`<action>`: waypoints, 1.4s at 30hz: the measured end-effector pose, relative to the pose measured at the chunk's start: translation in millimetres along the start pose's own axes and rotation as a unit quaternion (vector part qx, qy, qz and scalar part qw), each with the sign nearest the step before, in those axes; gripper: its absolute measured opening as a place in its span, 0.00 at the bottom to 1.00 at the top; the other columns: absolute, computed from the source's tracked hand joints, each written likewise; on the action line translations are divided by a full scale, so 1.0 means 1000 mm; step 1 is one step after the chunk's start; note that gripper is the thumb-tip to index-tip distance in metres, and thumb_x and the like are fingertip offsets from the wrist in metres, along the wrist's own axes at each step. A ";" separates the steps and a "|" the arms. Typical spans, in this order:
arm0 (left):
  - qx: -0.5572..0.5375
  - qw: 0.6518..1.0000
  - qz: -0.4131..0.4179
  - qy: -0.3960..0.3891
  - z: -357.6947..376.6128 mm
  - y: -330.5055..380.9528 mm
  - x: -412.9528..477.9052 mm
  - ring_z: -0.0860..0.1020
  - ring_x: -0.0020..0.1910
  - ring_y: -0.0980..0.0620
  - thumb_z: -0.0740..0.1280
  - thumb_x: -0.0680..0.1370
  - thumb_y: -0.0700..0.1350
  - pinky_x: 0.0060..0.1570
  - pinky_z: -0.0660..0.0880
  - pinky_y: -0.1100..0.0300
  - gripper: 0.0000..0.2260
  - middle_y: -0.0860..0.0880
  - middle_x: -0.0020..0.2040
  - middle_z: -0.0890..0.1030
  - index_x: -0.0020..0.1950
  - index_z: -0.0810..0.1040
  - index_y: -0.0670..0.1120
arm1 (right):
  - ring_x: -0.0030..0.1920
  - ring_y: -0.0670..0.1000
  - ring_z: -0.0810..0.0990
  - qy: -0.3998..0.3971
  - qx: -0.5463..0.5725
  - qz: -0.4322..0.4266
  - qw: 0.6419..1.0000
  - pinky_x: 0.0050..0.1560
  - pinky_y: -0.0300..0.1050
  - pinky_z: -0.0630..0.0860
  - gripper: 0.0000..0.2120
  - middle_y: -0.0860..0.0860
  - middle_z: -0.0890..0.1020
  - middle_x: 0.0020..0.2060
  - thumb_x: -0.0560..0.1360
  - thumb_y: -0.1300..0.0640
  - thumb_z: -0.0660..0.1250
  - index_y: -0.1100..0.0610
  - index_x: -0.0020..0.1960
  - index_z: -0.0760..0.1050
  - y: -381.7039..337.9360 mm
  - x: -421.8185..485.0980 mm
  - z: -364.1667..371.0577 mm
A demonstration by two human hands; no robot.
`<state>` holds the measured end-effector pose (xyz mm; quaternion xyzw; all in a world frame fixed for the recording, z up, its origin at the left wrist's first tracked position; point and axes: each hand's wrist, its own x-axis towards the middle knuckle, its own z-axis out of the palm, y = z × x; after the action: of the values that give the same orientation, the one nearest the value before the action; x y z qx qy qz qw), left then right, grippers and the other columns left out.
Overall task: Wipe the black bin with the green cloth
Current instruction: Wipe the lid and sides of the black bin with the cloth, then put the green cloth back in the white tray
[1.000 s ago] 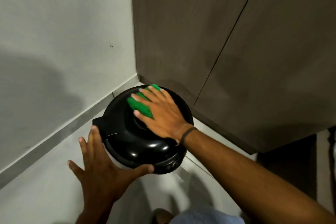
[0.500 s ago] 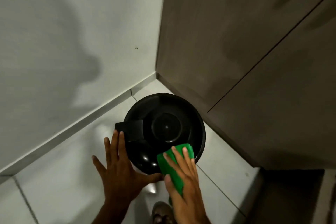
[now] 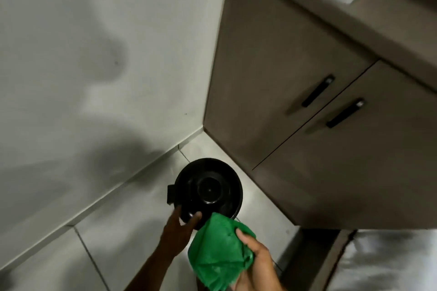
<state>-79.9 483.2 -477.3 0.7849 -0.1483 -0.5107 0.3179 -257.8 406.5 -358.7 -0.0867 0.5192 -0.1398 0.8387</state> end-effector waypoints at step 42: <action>0.431 0.869 0.193 0.146 -0.042 0.700 -0.008 0.76 0.72 0.40 0.78 0.76 0.49 0.69 0.75 0.45 0.29 0.43 0.72 0.77 0.74 0.72 0.45 | 0.68 0.63 0.81 0.346 -0.645 -0.317 0.603 0.65 0.54 0.81 0.28 0.60 0.81 0.67 0.73 0.57 0.81 0.60 0.69 0.76 -0.550 -0.094 0.288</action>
<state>18.5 -25.6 -4.3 0.8655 -0.4537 -0.2040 0.0587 -118.7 -82.8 9.4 -0.7095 0.6660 -0.0457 0.2257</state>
